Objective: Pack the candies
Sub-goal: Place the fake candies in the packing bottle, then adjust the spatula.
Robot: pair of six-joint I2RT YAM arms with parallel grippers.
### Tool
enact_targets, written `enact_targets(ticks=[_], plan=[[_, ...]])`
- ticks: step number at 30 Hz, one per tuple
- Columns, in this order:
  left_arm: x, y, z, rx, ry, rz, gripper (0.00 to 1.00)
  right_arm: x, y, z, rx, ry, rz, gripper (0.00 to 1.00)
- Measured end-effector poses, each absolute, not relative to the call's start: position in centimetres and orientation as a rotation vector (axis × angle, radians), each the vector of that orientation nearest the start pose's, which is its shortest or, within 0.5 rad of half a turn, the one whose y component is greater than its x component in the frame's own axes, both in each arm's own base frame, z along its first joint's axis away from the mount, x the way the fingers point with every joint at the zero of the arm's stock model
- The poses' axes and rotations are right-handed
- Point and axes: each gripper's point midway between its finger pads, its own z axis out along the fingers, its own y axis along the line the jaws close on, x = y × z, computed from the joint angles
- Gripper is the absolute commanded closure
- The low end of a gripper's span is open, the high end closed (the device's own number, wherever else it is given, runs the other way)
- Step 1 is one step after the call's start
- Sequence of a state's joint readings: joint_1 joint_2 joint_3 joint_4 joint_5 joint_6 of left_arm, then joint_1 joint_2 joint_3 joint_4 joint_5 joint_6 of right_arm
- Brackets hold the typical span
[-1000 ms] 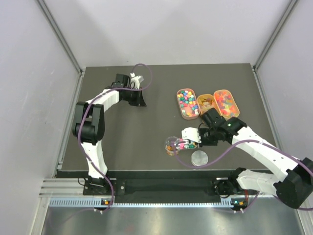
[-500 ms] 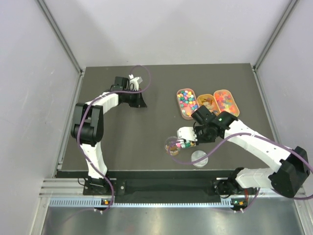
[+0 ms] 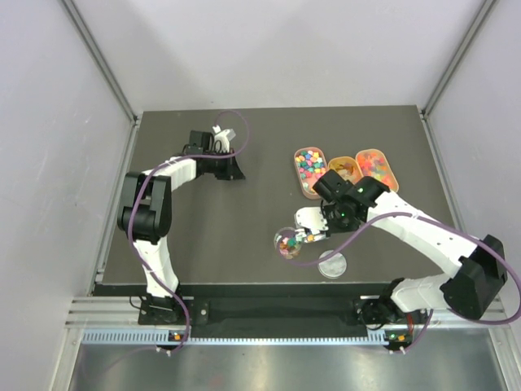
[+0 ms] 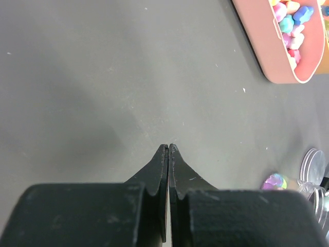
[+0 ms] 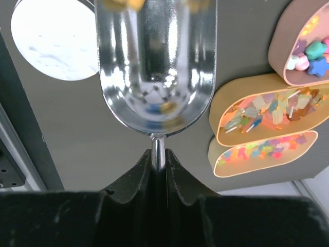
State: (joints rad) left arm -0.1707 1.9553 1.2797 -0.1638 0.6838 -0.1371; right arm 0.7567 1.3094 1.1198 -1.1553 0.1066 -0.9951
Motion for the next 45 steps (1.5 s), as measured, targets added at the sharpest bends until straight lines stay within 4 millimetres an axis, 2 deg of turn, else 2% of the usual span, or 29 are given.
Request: enact_targets(ticks=[8, 9, 11, 13, 16, 18, 19, 22, 23, 26, 32, 37, 41, 45], plan=[[42.7, -19.2, 7.1, 0.376, 2.341, -0.976, 1.00, 21.4, 12.5, 14.6, -2.260, 1.891, -0.232, 1.00], [42.7, -19.2, 7.2, 0.379, 2.341, -0.981, 0.91, 21.5, 12.6, 14.7, -2.265, 1.887, -0.234, 1.00], [42.3, -19.3, 7.3, 0.388, 2.344, -0.997, 0.67, 21.6, 12.7, 14.8, -2.274, 1.883, -0.239, 1.00], [41.7, -19.6, 7.8, 0.401, 2.346, -1.028, 0.51, 21.7, 12.8, 15.0, -2.274, 1.882, -0.242, 1.00], [41.0, -20.2, 9.9, 0.429, 2.321, -1.097, 0.40, 22.0, 12.9, 15.5, -2.230, 1.903, -0.228, 1.00], [40.5, -20.7, 12.2, 0.451, 2.277, -1.154, 0.40, 22.5, 13.3, 16.0, -2.149, 1.947, -0.191, 1.00], [40.2, -21.0, 13.7, 0.462, 2.246, -1.185, 0.47, 23.0, 13.5, 16.3, -2.098, 1.972, -0.173, 1.00], [39.2, -22.3, 18.0, 0.482, 2.160, -1.301, 0.77, 25.0, 14.6, 16.8, -1.935, 2.038, -0.114, 1.00], [38.9, -22.7, 19.2, 0.491, 2.132, -1.343, 1.00, 25.7, 15.0, 17.0, -1.883, 2.052, -0.096, 1.00], [38.1, -24.4, 21.7, 0.520, 2.085, -1.453, 1.00, 27.7, 16.4, 17.0, -1.775, 2.079, -0.047, 1.00], [36.2, -28.2, 23.1, 0.601, 2.083, -1.606, 1.00, 30.2, 18.6, 17.1, -1.664, 2.084, 0.027, 1.00], [35.4, -30.7, 22.3, 0.649, 2.109, -1.657, 1.00, 31.5, 20.2, 19.0, -1.587, 2.044, 0.078, 1.00], [35.0, -31.8, 20.5, 0.655, 2.157, -1.680, 1.00, 32.2, 21.3, 20.9, -1.524, 2.006, 0.115, 1.00], [35.0, -32.6, 19.6, 0.664, 2.180, -1.688, 1.00, 32.1, 21.7, 21.3, -1.471, 2.023, 0.169, 1.00]])
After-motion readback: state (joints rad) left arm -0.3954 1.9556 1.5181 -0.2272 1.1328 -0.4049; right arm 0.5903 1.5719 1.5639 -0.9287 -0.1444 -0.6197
